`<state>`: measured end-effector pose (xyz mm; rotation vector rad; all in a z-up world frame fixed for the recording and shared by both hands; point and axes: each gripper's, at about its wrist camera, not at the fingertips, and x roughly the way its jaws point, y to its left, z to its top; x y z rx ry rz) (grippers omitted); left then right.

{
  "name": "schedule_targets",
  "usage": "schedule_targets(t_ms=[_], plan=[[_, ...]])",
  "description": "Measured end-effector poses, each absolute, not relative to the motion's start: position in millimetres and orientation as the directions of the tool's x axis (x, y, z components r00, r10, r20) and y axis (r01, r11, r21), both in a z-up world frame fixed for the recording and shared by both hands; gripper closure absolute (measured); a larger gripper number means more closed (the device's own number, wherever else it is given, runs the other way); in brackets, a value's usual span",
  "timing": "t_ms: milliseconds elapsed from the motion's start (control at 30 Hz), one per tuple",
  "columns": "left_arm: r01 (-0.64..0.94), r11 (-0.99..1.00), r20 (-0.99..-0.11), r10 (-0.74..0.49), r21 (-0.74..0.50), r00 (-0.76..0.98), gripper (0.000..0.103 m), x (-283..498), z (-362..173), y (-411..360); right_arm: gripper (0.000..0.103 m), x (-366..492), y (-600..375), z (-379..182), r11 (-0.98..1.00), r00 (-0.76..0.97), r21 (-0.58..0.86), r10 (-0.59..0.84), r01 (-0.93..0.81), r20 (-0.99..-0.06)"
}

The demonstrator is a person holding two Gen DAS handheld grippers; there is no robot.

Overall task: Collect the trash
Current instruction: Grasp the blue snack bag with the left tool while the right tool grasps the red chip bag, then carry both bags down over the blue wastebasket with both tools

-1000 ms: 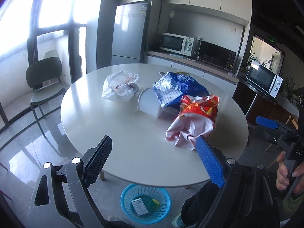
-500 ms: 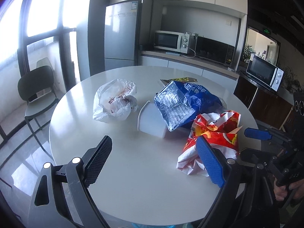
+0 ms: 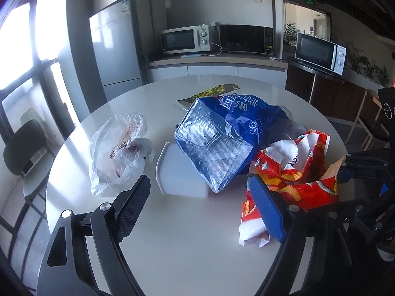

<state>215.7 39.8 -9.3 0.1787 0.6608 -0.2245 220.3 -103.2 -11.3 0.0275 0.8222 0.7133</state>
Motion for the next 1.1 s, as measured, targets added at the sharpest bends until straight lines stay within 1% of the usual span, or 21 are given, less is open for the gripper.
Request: schedule_targets(t_ms=[67,100,133,167,200,233,300,333,367,400,433,467,500,567,667,767,967,1100], plan=[[0.277,0.955,-0.628,-0.15,0.109,0.763,0.024,222,-10,36,0.075,218,-104,-11,0.771,0.467,0.282,0.587,-0.571,-0.661],[0.272,0.954,-0.627,-0.135,0.128,0.767,0.026,225,-10,34,0.077,217,-105,-11,0.776,0.471,0.275,0.581,-0.568,-0.664],[0.259,0.954,-0.623,-0.11,0.153,0.775,0.032,227,-10,33,0.081,217,-106,-11,0.78,0.476,0.267,0.574,-0.566,-0.666],[0.259,0.951,-0.625,-0.101,0.168,0.774,0.036,230,-11,31,0.087,216,-107,-10,0.783,0.48,0.261,0.569,-0.565,-0.667],[0.271,0.948,-0.632,-0.107,0.169,0.768,0.037,232,-11,29,0.091,216,-109,-10,0.786,0.485,0.258,0.566,-0.563,-0.667],[0.285,0.943,-0.635,-0.116,0.171,0.764,0.038,233,-11,27,0.095,215,-111,-9,0.789,0.491,0.259,0.564,-0.558,-0.664],[0.308,0.933,-0.637,-0.125,0.185,0.761,0.039,234,-11,21,0.095,213,-115,-8,0.789,0.493,0.259,0.565,-0.557,-0.662],[0.318,0.93,-0.638,-0.132,0.186,0.759,0.042,234,-12,19,0.096,213,-116,-8,0.79,0.495,0.257,0.564,-0.557,-0.661],[0.325,0.928,-0.639,-0.139,0.183,0.756,0.051,235,-13,18,0.096,212,-117,-8,0.79,0.495,0.256,0.564,-0.557,-0.661],[0.327,0.928,-0.642,-0.141,0.18,0.754,0.057,237,-13,18,0.097,210,-118,-8,0.788,0.494,0.256,0.565,-0.56,-0.66],[0.329,0.928,-0.648,-0.143,0.174,0.748,0.07,239,-15,18,0.097,208,-119,-7,0.786,0.495,0.255,0.568,-0.563,-0.658],[0.331,0.929,-0.652,-0.148,0.167,0.744,0.078,241,-15,19,0.097,206,-120,-5,0.785,0.498,0.253,0.569,-0.565,-0.654],[0.33,0.929,-0.648,-0.151,0.165,0.747,0.079,241,-15,19,0.097,204,-122,-3,0.785,0.503,0.251,0.571,-0.566,-0.649],[0.33,0.931,-0.635,-0.16,0.158,0.755,0.093,240,-13,20,0.098,201,-125,1,0.785,0.514,0.245,0.573,-0.569,-0.639],[0.294,0.943,-0.593,-0.149,0.155,0.791,0.098,234,-4,23,0.098,197,-131,4,0.785,0.53,0.243,0.576,-0.569,-0.622],[0.249,0.959,-0.544,-0.138,0.135,0.828,0.1,227,9,26,0.098,195,-137,3,0.787,0.536,0.25,0.579,-0.564,-0.614],[0.172,0.98,-0.465,-0.105,0.104,0.879,0.101,210,36,32,0.099,186,-142,10,0.788,0.561,0.246,0.586,-0.565,-0.585],[0.131,0.989,-0.421,-0.093,0.062,0.902,0.102,196,49,39,0.099,179,-146,16,0.791,0.581,0.237,0.584,-0.564,-0.566]])
